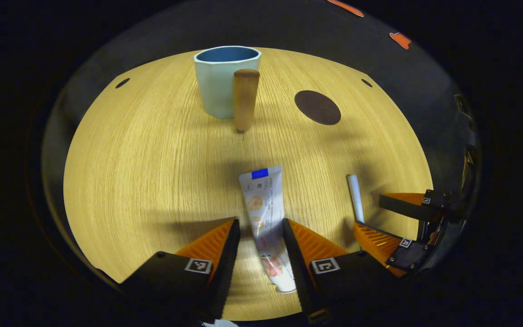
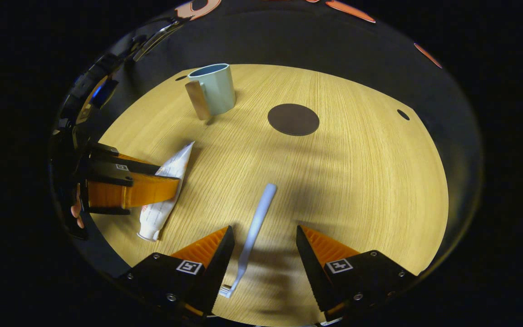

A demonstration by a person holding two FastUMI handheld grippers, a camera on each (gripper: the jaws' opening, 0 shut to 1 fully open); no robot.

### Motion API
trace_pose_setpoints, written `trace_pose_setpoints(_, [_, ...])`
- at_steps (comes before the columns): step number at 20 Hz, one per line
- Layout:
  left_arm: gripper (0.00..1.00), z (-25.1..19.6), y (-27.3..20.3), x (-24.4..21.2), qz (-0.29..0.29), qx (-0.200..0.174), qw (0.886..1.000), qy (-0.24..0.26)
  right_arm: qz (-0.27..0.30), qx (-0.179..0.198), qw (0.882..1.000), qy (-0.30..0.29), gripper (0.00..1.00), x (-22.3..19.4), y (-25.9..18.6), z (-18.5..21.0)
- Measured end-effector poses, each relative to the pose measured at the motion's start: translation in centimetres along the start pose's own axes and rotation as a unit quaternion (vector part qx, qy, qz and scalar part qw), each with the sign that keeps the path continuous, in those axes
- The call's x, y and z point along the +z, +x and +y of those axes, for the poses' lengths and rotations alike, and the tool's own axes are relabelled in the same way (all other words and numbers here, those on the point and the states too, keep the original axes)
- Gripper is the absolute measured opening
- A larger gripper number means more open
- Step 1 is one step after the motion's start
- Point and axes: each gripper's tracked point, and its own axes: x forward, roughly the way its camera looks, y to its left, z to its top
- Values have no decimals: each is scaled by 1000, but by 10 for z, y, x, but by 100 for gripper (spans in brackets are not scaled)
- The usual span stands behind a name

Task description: Put the toothbrush and toothpaste on the desktop into the cup, then pick up the cup and place it on the coaster on the desktop.

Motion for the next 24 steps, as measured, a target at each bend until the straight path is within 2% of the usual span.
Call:
trace_pose_setpoints(2, [48, -11, 4, 3, 8, 6, 1000, -2, 7, -2, 1000, -3, 80, -1, 2, 2])
trace_pose_setpoints(3, [48, -19, 9, 1, 12, -2, 1000, -10, 3, -1, 1000, -4, 77, 1, 4, 3])
trace_pose_setpoints(4, [41, -21, 10, -2, 20, -6, 1000, -22, 6, -1, 1000, -1, 76, 2, 6, 4])
trace_pose_setpoints(5, [29, -23, 9, -2, 20, -8, 1000, -19, 4, -4, 1000, 1, 71, 4, 6, 3])
trace_pose_setpoints(6, [28, -26, 13, 1, 17, -11, 1000, -23, 6, -7, 1000, 4, 69, 3, 7, 2])
trace_pose_setpoints(7, [28, -30, 13, 4, 13, -18, 999, -25, 6, -8, 1000, 7, 59, 4, 5, 1])
trace_pose_setpoints(8, [22, -34, 15, 9, 12, -20, 999, -25, 7, -11, 1000, 12, 55, 5, 5, 0])
trace_pose_setpoints(9, [21, -35, 15, 15, 7, -20, 1000, -19, 5, -14, 1000, 15, 42, 7, 8, -2])
trace_pose_setpoints(10, [19, -44, 11, 23, 4, -14, 1000, -18, -2, -17, 1000, 19, 37, 9, 8, -4])
trace_pose_setpoints(11, [19, -42, -2, 27, -1, -15, 1000, -18, -9, -13, 1000, 20, 14, 10, 7, -5])
trace_pose_setpoints(12, [18, -35, -8, 31, -3, -16, 1000, -21, -16, -11, 1000, 16, 10, 11, 8, -5])
trace_pose_setpoints(17, [18, -29, -7, 27, -28, -6, 1000, -6, -35, -4, 999, 5, 4, 8, 2, -9])
trace_pose_setpoints(20, [18, -29, -9, 33, -46, -11, 999, -2, -53, -10, 998, -8, 4, 8, 0, -11])
trace_pose_setpoints(21, [16, -29, -9, 33, -51, -12, 999, -1, -59, -9, 998, -6, 4, 8, 0, -11])
trace_pose_setpoints(24, [16, -30, -13, 36, -70, -18, 997, 0, -81, -9, 997, 4, 4, 14, -1, -12])
